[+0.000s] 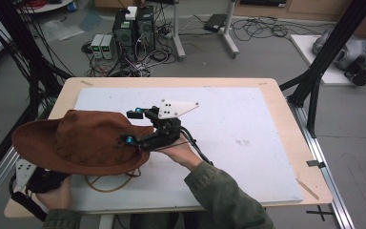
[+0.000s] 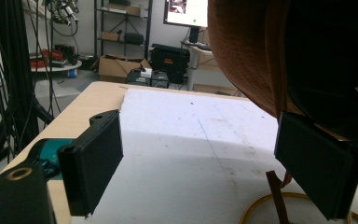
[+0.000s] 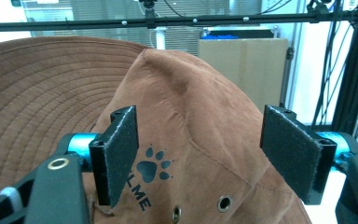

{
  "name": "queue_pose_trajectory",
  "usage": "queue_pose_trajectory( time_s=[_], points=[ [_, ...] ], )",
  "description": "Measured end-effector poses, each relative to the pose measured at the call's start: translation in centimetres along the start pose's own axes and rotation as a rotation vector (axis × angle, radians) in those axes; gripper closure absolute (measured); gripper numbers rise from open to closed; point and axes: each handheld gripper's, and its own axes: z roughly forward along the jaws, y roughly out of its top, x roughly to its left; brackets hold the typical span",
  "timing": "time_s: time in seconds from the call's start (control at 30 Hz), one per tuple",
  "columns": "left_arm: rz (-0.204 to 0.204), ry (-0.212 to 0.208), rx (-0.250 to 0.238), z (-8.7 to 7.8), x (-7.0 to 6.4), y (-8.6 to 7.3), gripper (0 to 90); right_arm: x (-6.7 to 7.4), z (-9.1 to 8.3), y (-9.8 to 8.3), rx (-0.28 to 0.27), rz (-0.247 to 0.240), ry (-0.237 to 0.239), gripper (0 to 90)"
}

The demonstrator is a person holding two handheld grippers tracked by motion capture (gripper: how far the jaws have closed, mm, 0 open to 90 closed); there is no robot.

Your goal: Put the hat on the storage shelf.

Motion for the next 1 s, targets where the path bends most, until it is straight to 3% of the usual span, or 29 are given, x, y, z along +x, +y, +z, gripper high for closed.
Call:
queue_pose_trajectory(
  time_s=[0.3, 0.53, 0.57, 0.8, 0.83, 0.9, 0.93, 0.97, 1.0],
  points=[
    [-0.003, 0.003, -0.002, 0.0, 0.1, 0.0, 15.5, -0.4, -1.0, 0.5, -0.050, 0.020, -0.031, 22.8],
    [-0.002, 0.002, -0.003, 0.0, 0.0, 0.0, 15.5, -0.3, -2.3, 1.2, -0.069, -0.004, -0.085, 13.9],
    [-0.002, 0.002, -0.004, 0.0, 0.0, 0.0, 15.5, -0.2, -3.0, 1.4, -0.072, -0.016, -0.122, 12.0],
    [-0.002, 0.004, -0.006, -0.1, 0.1, 0.0, 15.5, 0.0, -5.9, 2.1, -0.090, -0.038, -0.209, 11.1],
    [-0.001, 0.003, -0.007, -0.1, 0.1, 0.0, 15.5, 0.0, -7.4, 2.3, -0.095, -0.046, -0.246, 11.1],
    [0.000, 0.003, -0.006, -0.1, 0.0, 0.1, 15.5, 0.1, -7.9, 2.4, -0.094, -0.043, -0.258, 11.1],
    [0.003, 0.004, -0.006, -0.1, 0.0, 0.1, 15.5, 0.1, -9.4, 2.5, -0.096, -0.043, -0.298, 11.1],
    [0.004, 0.005, -0.006, -0.1, 0.0, 0.1, 15.5, 0.1, -9.4, 2.5, -0.096, -0.043, -0.298, 11.1],
    [0.004, 0.004, -0.006, -0.1, 0.0, 0.1, 15.5, 0.1, -10.1, 2.6, -0.098, -0.051, -0.329, 11.1]
  ],
)
